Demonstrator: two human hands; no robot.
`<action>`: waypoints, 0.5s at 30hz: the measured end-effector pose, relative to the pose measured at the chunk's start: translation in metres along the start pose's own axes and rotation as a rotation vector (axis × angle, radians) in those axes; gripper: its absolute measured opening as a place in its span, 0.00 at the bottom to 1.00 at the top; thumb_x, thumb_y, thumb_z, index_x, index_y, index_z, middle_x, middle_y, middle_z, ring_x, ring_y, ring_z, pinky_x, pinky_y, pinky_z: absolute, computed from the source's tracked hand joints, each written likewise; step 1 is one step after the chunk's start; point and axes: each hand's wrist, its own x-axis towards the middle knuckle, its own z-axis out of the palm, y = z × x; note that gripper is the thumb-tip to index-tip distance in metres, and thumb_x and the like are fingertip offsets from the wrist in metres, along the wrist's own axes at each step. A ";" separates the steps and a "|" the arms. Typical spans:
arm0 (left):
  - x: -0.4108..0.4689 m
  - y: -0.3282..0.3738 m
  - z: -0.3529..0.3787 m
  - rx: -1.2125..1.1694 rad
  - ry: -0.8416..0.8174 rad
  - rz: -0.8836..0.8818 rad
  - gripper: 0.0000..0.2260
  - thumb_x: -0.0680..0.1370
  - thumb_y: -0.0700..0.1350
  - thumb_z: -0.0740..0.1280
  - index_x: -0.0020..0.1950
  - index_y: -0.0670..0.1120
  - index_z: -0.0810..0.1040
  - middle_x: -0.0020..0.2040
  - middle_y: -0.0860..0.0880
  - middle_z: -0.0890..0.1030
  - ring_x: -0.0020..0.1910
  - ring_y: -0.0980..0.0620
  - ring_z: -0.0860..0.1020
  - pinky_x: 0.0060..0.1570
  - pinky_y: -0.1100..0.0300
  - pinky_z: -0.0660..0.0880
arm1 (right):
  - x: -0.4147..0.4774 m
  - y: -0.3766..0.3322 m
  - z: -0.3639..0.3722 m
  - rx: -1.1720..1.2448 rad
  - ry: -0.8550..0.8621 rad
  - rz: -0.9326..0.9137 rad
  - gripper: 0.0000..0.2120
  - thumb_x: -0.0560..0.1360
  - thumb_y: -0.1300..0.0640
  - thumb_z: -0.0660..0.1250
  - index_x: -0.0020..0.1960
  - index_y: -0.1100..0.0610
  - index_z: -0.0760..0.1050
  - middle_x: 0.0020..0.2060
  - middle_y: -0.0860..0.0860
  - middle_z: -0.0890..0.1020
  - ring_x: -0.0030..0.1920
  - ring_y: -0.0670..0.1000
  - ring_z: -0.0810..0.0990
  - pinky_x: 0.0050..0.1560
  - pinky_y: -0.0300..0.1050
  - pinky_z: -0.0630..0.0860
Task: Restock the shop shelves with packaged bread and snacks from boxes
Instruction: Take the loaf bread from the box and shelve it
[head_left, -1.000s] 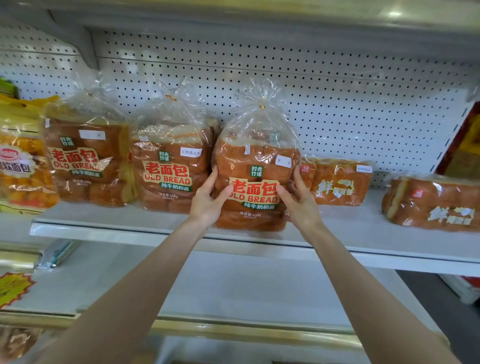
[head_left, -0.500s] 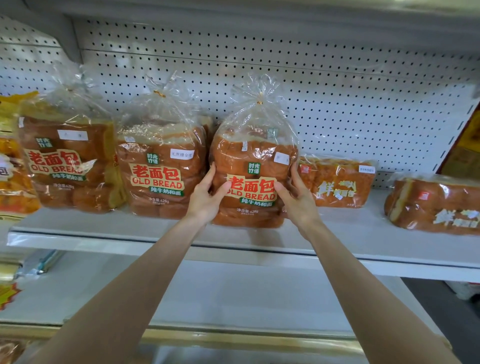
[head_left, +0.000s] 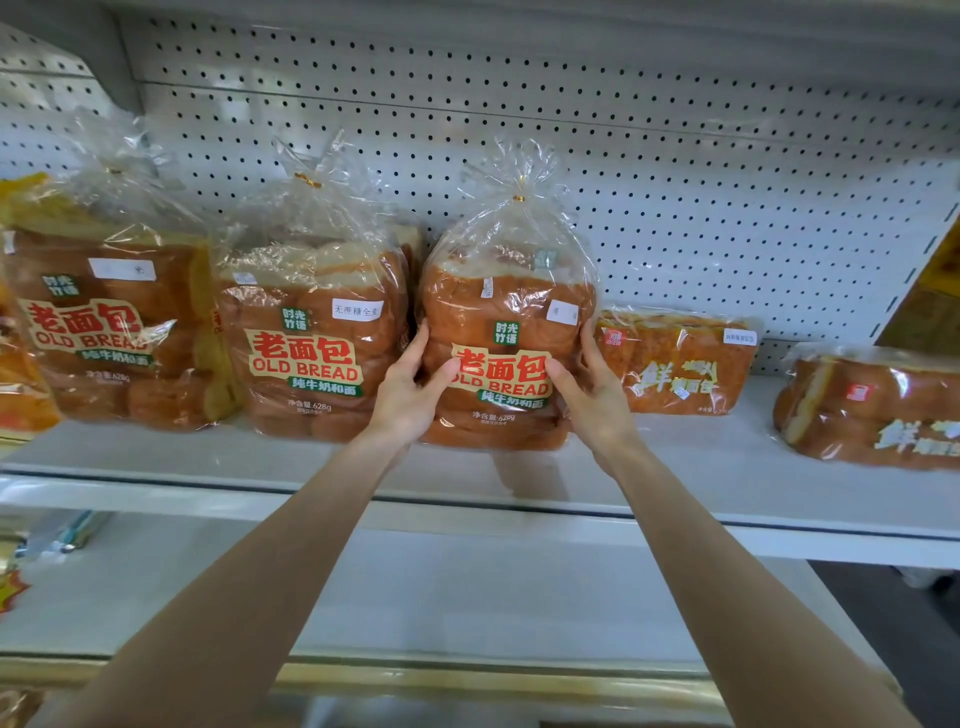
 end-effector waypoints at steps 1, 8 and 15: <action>0.001 0.001 0.000 -0.003 0.000 -0.003 0.30 0.79 0.50 0.66 0.77 0.59 0.56 0.72 0.52 0.71 0.67 0.50 0.72 0.63 0.41 0.73 | 0.001 0.000 0.000 0.010 -0.005 0.001 0.34 0.78 0.48 0.65 0.76 0.35 0.50 0.57 0.46 0.74 0.54 0.46 0.74 0.62 0.59 0.76; -0.001 0.002 -0.001 -0.035 -0.018 -0.006 0.30 0.79 0.48 0.66 0.78 0.58 0.56 0.72 0.51 0.70 0.65 0.53 0.72 0.63 0.43 0.74 | 0.000 -0.002 0.002 0.013 -0.008 -0.002 0.34 0.78 0.47 0.65 0.76 0.34 0.49 0.60 0.48 0.75 0.54 0.47 0.73 0.59 0.57 0.78; -0.005 0.009 -0.003 -0.023 -0.036 -0.012 0.30 0.80 0.47 0.65 0.78 0.58 0.55 0.73 0.51 0.68 0.67 0.52 0.71 0.64 0.45 0.73 | -0.002 -0.007 0.000 0.025 -0.018 0.018 0.34 0.79 0.51 0.64 0.77 0.38 0.48 0.69 0.49 0.72 0.64 0.51 0.75 0.47 0.38 0.81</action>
